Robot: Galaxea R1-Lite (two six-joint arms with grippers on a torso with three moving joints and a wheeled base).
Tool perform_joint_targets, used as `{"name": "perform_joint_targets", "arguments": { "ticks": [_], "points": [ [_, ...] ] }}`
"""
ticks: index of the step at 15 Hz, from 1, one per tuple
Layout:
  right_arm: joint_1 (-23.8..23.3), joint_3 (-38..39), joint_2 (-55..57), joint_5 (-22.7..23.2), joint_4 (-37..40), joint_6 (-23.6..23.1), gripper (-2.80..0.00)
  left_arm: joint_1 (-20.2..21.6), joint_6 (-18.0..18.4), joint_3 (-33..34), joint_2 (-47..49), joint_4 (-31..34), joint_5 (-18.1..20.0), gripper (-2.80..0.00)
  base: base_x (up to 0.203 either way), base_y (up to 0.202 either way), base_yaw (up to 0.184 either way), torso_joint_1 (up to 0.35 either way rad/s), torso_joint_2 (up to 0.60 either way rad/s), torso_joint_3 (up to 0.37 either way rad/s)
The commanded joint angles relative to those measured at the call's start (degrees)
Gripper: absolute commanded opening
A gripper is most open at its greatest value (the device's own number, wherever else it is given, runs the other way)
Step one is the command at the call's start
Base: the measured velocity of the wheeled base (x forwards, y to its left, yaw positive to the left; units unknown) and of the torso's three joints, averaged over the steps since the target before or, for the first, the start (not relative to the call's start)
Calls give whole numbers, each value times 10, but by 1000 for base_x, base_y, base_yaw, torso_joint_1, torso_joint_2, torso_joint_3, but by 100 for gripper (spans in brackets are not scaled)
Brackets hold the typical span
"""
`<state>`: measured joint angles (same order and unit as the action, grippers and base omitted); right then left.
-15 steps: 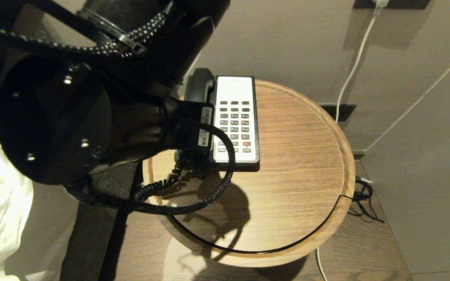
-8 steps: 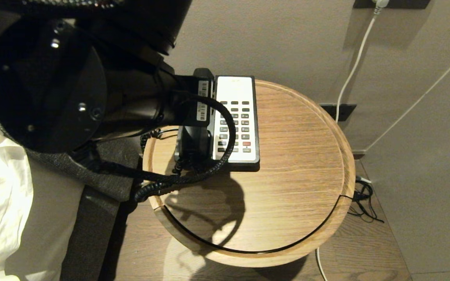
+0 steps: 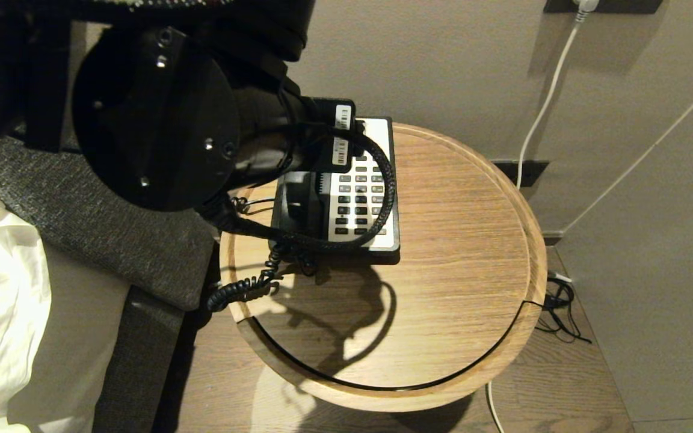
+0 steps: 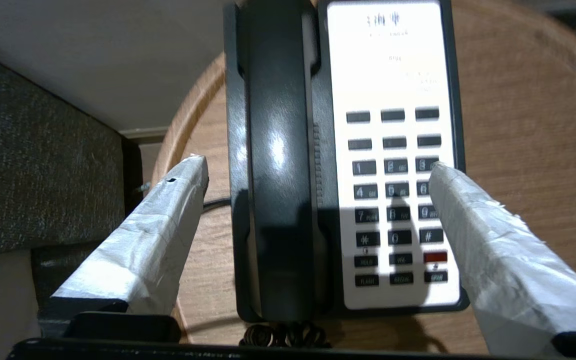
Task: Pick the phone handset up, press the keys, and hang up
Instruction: Pick up the desk phone handset
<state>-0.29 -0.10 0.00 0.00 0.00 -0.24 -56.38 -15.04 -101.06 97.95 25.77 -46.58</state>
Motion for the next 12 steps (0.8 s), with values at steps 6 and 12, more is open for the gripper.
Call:
{"name": "perform_joint_targets", "arguments": {
  "ticks": [6, 12],
  "points": [
    [0, 0, -2, 0, 0, 0, -280, 67, -4, 8, 13, 33, 30, 0, 0, 0, 0, 0, 0, 0],
    [0, 0, -2, 0, 0, 0, -280, 71, -27, -36, 28, 100, 101, 0, 0, 0, 0, 0, 0, 0]
  ]
}}
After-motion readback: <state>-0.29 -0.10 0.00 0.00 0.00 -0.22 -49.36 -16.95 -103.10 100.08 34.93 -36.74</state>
